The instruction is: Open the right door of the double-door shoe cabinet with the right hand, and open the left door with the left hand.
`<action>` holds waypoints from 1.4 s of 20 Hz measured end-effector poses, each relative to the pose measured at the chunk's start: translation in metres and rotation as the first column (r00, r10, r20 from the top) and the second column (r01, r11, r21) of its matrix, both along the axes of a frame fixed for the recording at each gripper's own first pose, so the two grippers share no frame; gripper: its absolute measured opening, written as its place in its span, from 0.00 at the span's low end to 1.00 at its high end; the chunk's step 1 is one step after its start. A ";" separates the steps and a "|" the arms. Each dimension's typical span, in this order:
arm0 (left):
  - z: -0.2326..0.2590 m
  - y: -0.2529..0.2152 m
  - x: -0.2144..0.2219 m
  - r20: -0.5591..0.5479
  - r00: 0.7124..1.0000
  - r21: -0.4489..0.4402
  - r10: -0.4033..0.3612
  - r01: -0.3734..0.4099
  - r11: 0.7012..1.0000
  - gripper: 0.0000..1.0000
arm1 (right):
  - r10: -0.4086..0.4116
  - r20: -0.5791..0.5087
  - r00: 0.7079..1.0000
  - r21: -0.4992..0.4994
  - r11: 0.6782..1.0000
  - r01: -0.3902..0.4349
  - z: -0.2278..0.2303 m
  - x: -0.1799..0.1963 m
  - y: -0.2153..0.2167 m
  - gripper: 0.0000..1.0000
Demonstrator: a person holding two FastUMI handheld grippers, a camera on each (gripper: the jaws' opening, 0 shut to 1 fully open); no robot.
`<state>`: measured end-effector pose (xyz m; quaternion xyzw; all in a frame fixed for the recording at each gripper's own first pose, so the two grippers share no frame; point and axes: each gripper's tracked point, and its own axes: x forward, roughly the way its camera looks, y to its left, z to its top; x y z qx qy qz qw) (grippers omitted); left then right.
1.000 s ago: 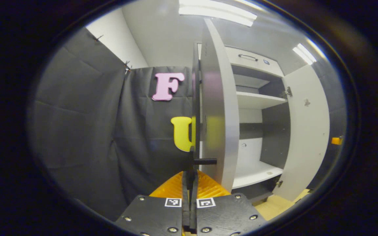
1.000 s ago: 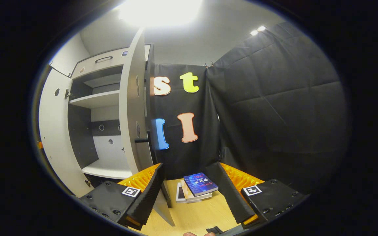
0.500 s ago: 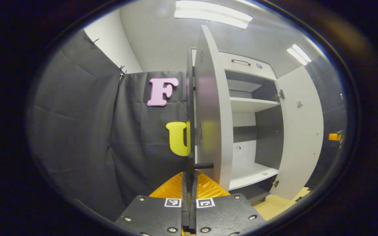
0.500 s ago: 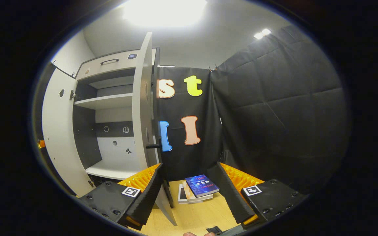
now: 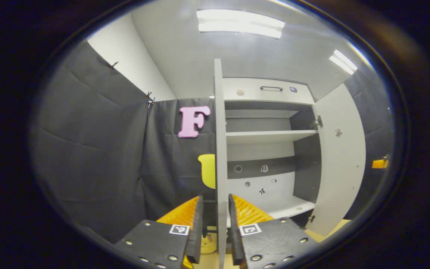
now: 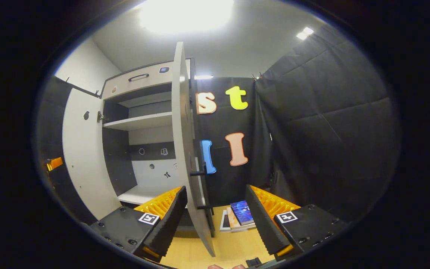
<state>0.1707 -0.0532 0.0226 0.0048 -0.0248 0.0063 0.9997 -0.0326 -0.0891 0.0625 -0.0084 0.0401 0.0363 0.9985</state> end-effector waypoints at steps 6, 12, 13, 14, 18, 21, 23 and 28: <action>-0.021 -0.025 -0.044 -0.054 0.995 -0.080 0.087 -0.091 0.993 0.95 | 0.137 -0.092 0.986 -0.002 0.990 -0.138 -0.034 -0.015 0.025 0.98; -0.039 -0.048 -0.083 -0.118 0.982 -0.048 0.146 -0.152 0.987 0.95 | 0.246 -0.180 0.952 -0.005 0.968 -0.251 -0.076 -0.030 0.038 0.98; -0.039 -0.052 -0.089 -0.121 0.981 -0.047 0.152 -0.158 0.986 0.95 | 0.259 -0.196 0.946 -0.004 0.964 -0.265 -0.082 -0.032 0.039 0.98; -0.042 -0.056 -0.094 -0.124 0.981 -0.045 0.152 -0.159 0.986 0.95 | 0.279 -0.207 0.938 0.007 0.959 -0.284 -0.087 -0.036 0.041 0.98; -0.033 -0.067 -0.108 -0.112 0.978 -0.034 0.176 -0.181 0.983 0.95 | 0.293 -0.192 0.937 0.010 0.955 -0.296 -0.088 -0.038 0.031 0.98; -0.029 -0.074 -0.114 -0.108 0.978 -0.018 0.177 -0.180 0.983 0.95 | 0.267 -0.228 0.936 -0.035 0.959 -0.282 -0.101 -0.027 0.020 0.98; -0.028 -0.074 -0.114 -0.107 0.976 -0.004 0.188 -0.190 0.982 0.95 | 0.273 -0.226 0.935 -0.046 0.956 -0.290 -0.099 -0.022 0.022 0.98; -0.032 -0.076 -0.112 -0.116 0.976 0.018 0.183 -0.182 0.983 0.95 | 0.251 -0.188 0.949 0.001 0.967 -0.256 -0.092 -0.005 0.028 0.98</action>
